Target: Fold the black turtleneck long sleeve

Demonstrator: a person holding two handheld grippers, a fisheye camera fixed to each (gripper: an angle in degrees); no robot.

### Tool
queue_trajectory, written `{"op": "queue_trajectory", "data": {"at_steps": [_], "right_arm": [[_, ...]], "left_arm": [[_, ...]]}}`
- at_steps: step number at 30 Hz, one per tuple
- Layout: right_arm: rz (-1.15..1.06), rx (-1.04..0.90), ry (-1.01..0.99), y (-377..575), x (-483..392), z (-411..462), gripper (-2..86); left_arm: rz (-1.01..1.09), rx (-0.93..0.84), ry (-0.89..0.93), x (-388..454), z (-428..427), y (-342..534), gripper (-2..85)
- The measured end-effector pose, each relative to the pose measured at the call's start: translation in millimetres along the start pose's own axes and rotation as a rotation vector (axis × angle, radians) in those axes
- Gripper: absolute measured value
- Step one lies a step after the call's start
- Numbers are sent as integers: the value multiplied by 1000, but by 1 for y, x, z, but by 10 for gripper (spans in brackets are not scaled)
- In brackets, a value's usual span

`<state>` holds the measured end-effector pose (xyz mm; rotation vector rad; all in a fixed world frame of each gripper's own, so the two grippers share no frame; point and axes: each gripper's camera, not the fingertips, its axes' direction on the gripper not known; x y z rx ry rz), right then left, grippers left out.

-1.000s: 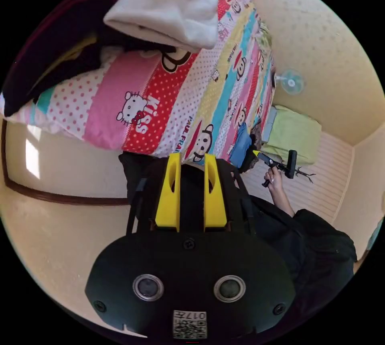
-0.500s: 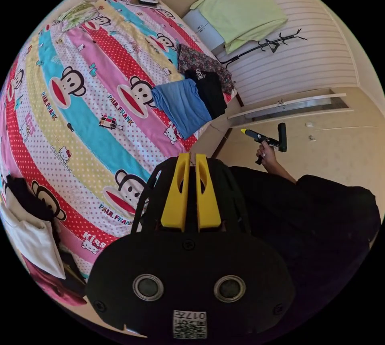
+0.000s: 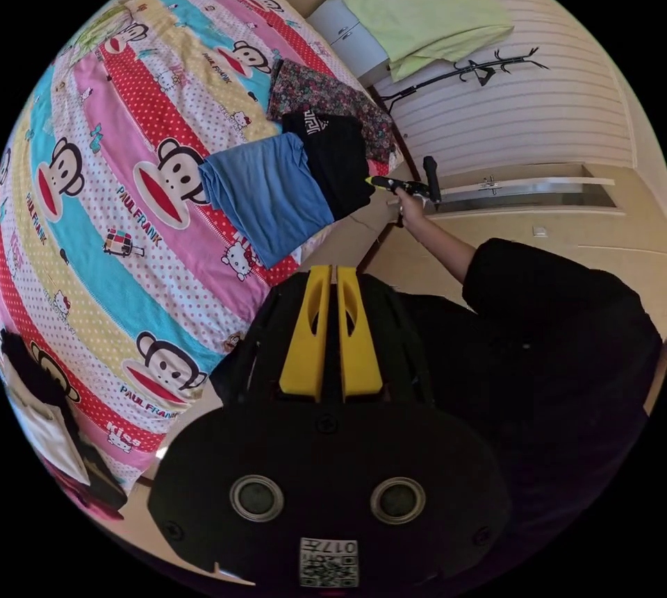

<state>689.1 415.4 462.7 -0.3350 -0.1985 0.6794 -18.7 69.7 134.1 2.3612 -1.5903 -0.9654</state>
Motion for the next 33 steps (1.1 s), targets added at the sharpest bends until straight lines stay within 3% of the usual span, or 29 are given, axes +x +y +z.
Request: {"op": "queue_trajectory", "data": {"at_steps": [2, 4, 6, 10, 13, 16, 18, 24, 31, 33], "right_arm": [[32, -127, -25, -14, 5, 17, 66], [-7, -66, -24, -10, -2, 1, 40], [-176, 33, -108, 7, -26, -36, 24], [-499, 48, -372, 35, -78, -82, 16], [-790, -59, -436, 54, -125, -79, 14], [-941, -363, -652, 61, -153, -46, 18], [-1002, -504, -575, 60, -160, -27, 27], [-820, -216, -283, -2, -135, -54, 73], [-677, -127, -155, -65, -143, -45, 81], [-678, -168, -65, -79, -158, -26, 82]], "left_arm": [[-47, -11, -25, 0, 0, -9, 34], [-91, 4, -42, -2, -3, -13, 53], [-123, 38, -42, -7, -9, -18, 59], [-169, 45, -29, -19, -5, -32, 62], [-184, 80, 22, -24, 0, -48, 77], [-173, 69, 63, -26, 11, -70, 87], [-164, 43, 59, -31, 23, -90, 94], [-247, 7, 44, -75, 60, -142, 109], [-486, -24, 7, -152, 109, -204, 149], [-615, -122, 18, -180, 143, -224, 160]]}}
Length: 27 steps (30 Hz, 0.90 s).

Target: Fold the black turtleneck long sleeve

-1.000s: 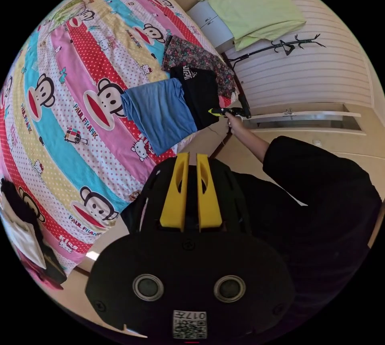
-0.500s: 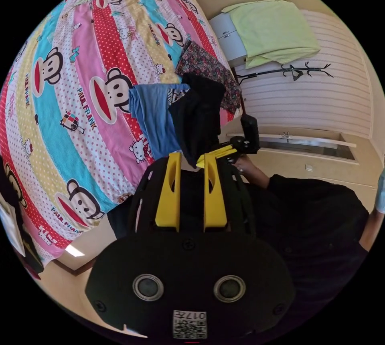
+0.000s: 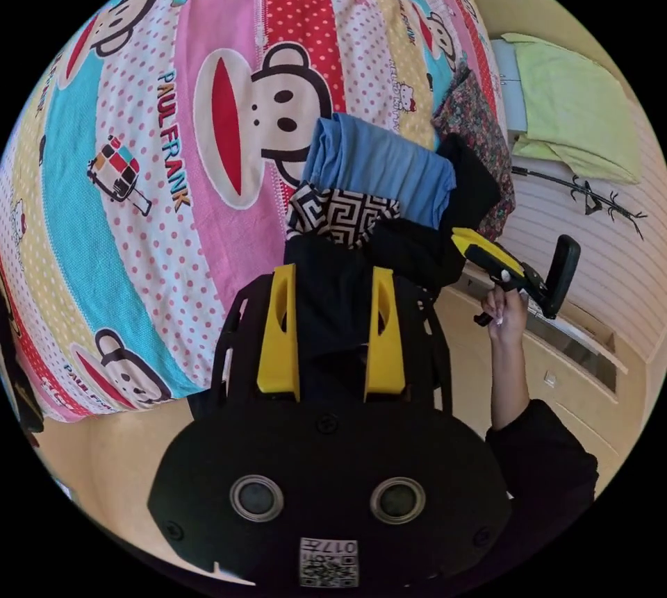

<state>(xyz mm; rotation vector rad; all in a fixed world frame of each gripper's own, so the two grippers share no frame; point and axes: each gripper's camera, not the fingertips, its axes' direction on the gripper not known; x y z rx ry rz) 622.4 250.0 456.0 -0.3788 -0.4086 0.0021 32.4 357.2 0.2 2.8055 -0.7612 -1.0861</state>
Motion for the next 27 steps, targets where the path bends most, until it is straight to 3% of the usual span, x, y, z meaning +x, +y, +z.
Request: {"op": "queue_trajectory", "data": {"at_steps": [3, 6, 11, 14, 17, 19, 22, 25, 27], "right_arm": [[-12, -121, 0, -15, -4, 24, 80], [-34, -315, -12, -3, -11, 45, 55], [-78, -366, -203, 69, -51, 23, 29], [-126, -495, -346, 110, -77, 36, 28], [-75, -574, -293, 122, -87, 46, 35], [-80, -528, -308, 112, -95, 31, 43], [-123, -343, -327, 83, -107, -2, 66], [-141, -231, -136, 57, -111, 2, 97], [-91, -328, 18, 48, -100, 47, 108]], "left_arm": [[-140, -159, 162, -22, 40, -18, 139], [-61, -77, 327, -33, 27, -3, 41], [94, 30, 252, -63, -33, 57, 22], [13, 94, 226, -105, -48, 87, 21], [-68, 86, 361, -141, -45, 99, 50], [-88, 108, 418, -151, -47, 102, 116], [-33, 101, 419, -143, -44, 96, 142], [-6, 17, 332, -130, -17, 87, 158], [-5, -83, 320, -123, 14, 88, 157]]}}
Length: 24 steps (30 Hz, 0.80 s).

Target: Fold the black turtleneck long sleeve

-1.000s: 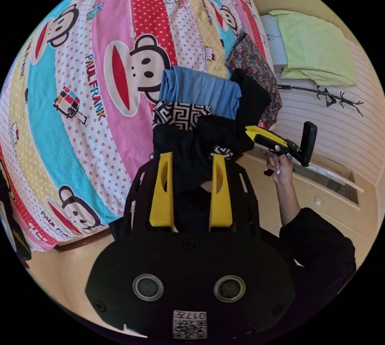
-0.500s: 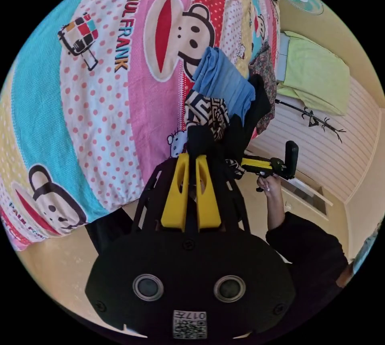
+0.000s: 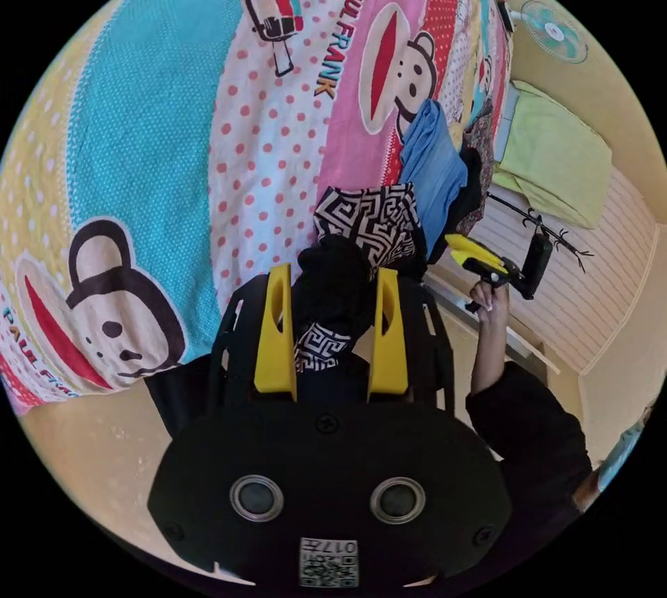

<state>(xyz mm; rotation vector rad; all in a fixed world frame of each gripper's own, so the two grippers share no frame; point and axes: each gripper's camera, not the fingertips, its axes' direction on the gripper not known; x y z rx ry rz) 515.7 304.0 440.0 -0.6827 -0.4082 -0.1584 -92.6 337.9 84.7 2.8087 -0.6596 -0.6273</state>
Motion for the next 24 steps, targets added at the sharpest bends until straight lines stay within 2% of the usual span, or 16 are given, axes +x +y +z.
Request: {"op": "queue_trajectory", "data": {"at_steps": [1, 2, 3, 4, 6, 11, 16, 21, 24], "right_arm": [[8, -75, -4, -4, 2, 15, 102], [11, -180, 2, -4, 3, 37, 91], [17, -132, 14, 7, -2, 32, 66], [19, -114, 11, 13, -5, 26, 53], [63, 57, -25, 56, -24, -13, 29], [62, 241, -16, 170, -91, -68, 13], [65, 626, -153, 287, -166, -128, 10], [-82, 1010, -32, 383, -275, -179, 9], [-157, 1241, 49, 437, -336, -198, 8]], "left_arm": [[0, -19, 5, -1, 6, 3, 154], [12, -38, 25, -3, 14, 11, 56], [21, -14, 51, -5, 12, 24, 4], [33, 5, 61, -4, 9, 32, 1], [121, 49, 42, 0, -15, 68, -7], [334, 53, -42, 17, -69, 152, -9], [554, 170, -128, 49, -136, 248, -10], [788, 419, -134, 82, -208, 359, -10], [926, 584, -53, 91, -247, 421, -10]]}}
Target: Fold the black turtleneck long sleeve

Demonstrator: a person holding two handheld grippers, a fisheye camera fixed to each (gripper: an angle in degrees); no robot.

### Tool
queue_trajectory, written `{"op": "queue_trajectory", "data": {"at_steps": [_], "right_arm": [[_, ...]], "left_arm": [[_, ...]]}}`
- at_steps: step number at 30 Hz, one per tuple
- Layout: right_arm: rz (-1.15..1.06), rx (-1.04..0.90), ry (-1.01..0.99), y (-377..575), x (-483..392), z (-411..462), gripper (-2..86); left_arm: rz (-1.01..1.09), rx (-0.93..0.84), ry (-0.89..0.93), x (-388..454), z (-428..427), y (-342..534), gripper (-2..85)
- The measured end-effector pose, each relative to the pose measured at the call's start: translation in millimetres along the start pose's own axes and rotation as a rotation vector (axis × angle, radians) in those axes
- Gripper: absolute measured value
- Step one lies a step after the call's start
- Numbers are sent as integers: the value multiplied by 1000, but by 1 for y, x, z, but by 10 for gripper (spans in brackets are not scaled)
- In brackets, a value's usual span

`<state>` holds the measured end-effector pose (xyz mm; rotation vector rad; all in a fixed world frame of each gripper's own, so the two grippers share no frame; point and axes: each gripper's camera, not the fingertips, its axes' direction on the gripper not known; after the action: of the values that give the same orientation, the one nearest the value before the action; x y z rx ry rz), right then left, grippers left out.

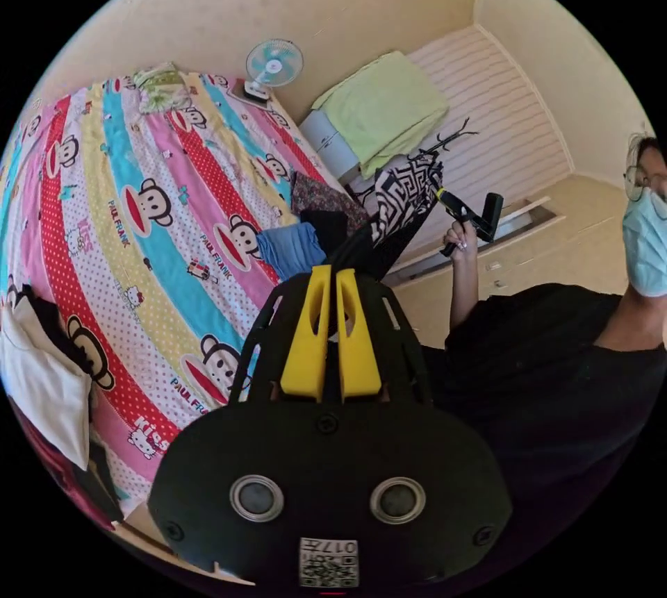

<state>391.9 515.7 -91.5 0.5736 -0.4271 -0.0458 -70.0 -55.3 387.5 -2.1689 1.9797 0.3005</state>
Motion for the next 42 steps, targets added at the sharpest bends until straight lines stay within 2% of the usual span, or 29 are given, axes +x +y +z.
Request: {"op": "queue_trajectory", "data": {"at_steps": [2, 5, 6, 8, 10, 14, 18, 23, 28, 31, 34, 37, 40, 42], "right_arm": [[-47, 134, 19, 1, -35, -30, 9], [-136, 288, 91, 12, -89, -61, 9], [-142, 278, 145, 15, -103, -61, 10], [-101, 229, 157, 18, -113, -56, 10], [-70, 242, 90, 23, -121, -54, 10], [-60, 455, -19, 41, -148, -76, 10], [-49, 367, -73, 21, -158, -69, 10], [-205, 448, -133, 18, -186, -87, 9], [-323, 341, -263, 1, -184, -110, 11], [-347, 268, -308, -23, -182, -101, 12], [-375, 165, -241, -59, -180, -63, 13], [-360, -6, -229, -99, -156, 4, 14], [-270, -220, -291, -135, -106, 112, 15], [-191, -422, -301, -152, -58, 229, 17]], "left_arm": [[73, 89, 4, 24, -32, 6, -10], [225, 231, -95, 68, -76, 27, -10], [266, 247, -170, 80, -84, 34, -10], [252, 259, -188, 87, -94, 41, -10], [238, 317, -152, 91, -106, 51, -10], [316, 507, -179, 122, -143, 75, -10], [293, 557, -188, 134, -160, 77, -10], [358, 618, -183, 157, -177, 99, -10], [395, 513, 0, 170, -189, 116, -10], [367, 448, -17, 174, -192, 116, -10], [300, 415, -88, 163, -188, 101, -10], [192, 388, -107, 124, -169, 75, -10], [-15, 318, -107, 47, -135, 47, -10], [-170, 238, -125, -35, -100, 25, -9]]}}
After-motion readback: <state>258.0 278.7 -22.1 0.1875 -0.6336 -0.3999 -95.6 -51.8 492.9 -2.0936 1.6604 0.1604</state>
